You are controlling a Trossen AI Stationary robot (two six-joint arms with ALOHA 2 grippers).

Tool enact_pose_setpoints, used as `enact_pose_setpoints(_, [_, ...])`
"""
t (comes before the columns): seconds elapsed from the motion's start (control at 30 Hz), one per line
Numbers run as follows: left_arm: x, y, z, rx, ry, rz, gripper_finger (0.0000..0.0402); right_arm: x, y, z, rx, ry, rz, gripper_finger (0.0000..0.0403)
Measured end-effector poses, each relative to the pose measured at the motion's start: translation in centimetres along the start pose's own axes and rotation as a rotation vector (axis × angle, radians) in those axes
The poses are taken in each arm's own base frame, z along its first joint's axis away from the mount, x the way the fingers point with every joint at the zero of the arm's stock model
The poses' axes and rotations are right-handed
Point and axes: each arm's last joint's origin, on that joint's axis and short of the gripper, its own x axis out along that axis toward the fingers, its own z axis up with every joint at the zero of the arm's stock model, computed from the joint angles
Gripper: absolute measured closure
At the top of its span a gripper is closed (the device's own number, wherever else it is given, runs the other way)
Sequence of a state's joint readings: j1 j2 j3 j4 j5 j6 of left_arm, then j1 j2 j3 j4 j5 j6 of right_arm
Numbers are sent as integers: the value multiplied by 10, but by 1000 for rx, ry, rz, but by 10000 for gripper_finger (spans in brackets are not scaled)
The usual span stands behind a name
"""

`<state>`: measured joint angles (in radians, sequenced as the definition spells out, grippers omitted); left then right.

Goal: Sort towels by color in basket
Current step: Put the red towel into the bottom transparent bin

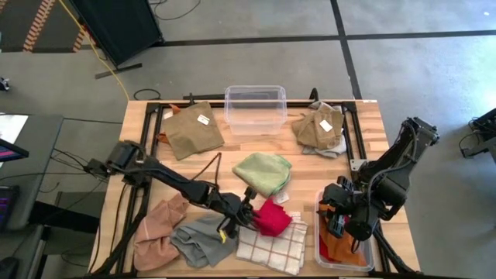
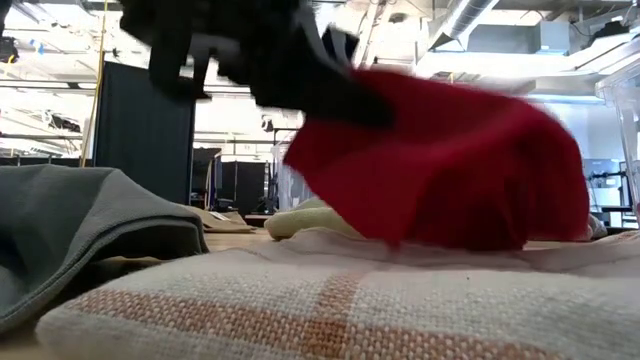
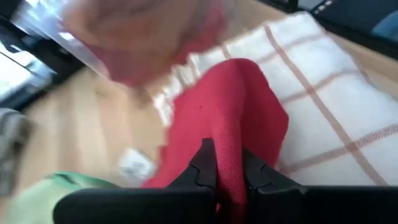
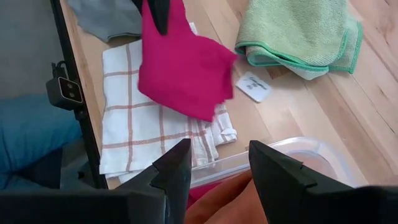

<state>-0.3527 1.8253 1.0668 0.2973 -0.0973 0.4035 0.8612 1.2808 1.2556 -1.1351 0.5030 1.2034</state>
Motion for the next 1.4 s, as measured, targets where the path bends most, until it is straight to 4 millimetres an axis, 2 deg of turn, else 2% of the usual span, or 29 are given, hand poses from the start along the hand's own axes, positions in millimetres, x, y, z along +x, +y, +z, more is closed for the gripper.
enact_pose_setpoints(0.23, [-35,17,24,16,-30,31,394,2,2,-1,-6,3,-5,216])
enact_pose_setpoints(0.6, [-74,35,59,52,-249,76,394,1,6,-11,-7,27,-8,216])
enact_pose_setpoints(0.87, [-81,43,81,97,-360,92,394,-11,14,-30,-8,38,59,216])
enact_pose_setpoints(1.0, [-84,49,88,113,-381,108,394,-17,20,-34,-63,-95,94,216])
enact_pose_setpoints(1.2, [-82,64,80,71,-350,138,394,-15,32,-20,-175,-317,112,215])
enact_pose_setpoints(1.4, [-81,84,69,21,-302,214,394,8,49,8,-346,-429,79,193])
